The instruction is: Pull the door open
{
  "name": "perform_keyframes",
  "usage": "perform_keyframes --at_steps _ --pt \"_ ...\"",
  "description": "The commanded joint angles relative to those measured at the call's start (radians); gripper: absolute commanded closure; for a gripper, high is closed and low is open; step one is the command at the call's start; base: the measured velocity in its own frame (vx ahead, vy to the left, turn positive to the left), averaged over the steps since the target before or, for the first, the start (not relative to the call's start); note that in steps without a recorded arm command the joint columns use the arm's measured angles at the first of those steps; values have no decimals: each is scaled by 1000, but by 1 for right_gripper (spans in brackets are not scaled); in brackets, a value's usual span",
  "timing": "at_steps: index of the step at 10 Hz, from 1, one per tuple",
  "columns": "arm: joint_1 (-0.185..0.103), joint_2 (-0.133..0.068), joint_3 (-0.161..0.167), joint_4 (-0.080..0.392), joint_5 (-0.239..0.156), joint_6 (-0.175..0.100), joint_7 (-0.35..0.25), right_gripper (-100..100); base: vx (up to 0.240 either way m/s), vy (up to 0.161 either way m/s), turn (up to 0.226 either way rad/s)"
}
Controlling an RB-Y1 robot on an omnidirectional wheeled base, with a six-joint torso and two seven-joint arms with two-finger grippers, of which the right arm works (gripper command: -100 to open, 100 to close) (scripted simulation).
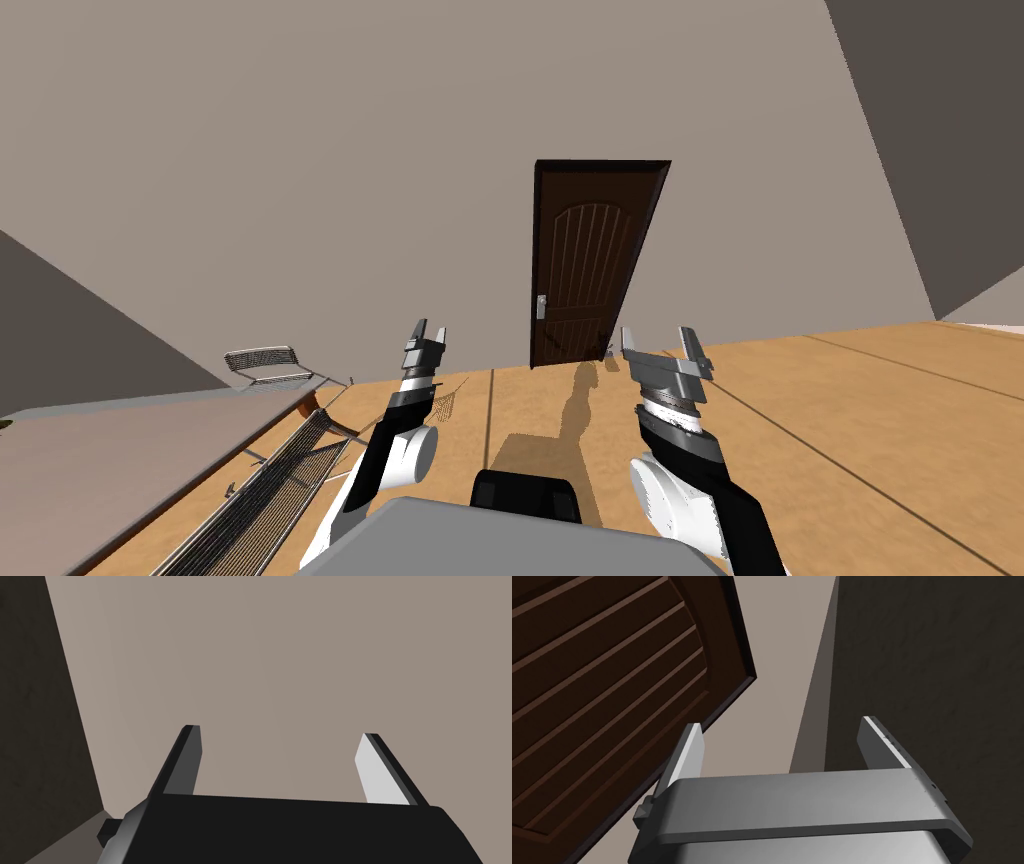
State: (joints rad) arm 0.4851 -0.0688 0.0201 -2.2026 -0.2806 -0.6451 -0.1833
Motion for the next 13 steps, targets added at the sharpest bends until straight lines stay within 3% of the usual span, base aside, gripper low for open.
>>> perform_keyframes --at_steps 1,8,9,12,13 --pt "-11 -10 2 29 -43 -2 -16 -100 90 -23 164" --pt "-64 -49 22 169 -247 -3 -86 -100 86 -62 210" --pt "-64 -49 22 169 -257 -3 -86 -100 46 -44 -20" --pt "-88 -68 31 236 -348 -3 -118 -100 53 -49 190" --pt "-88 -68 31 236 -359 -3 -118 -100 53 -55 66"
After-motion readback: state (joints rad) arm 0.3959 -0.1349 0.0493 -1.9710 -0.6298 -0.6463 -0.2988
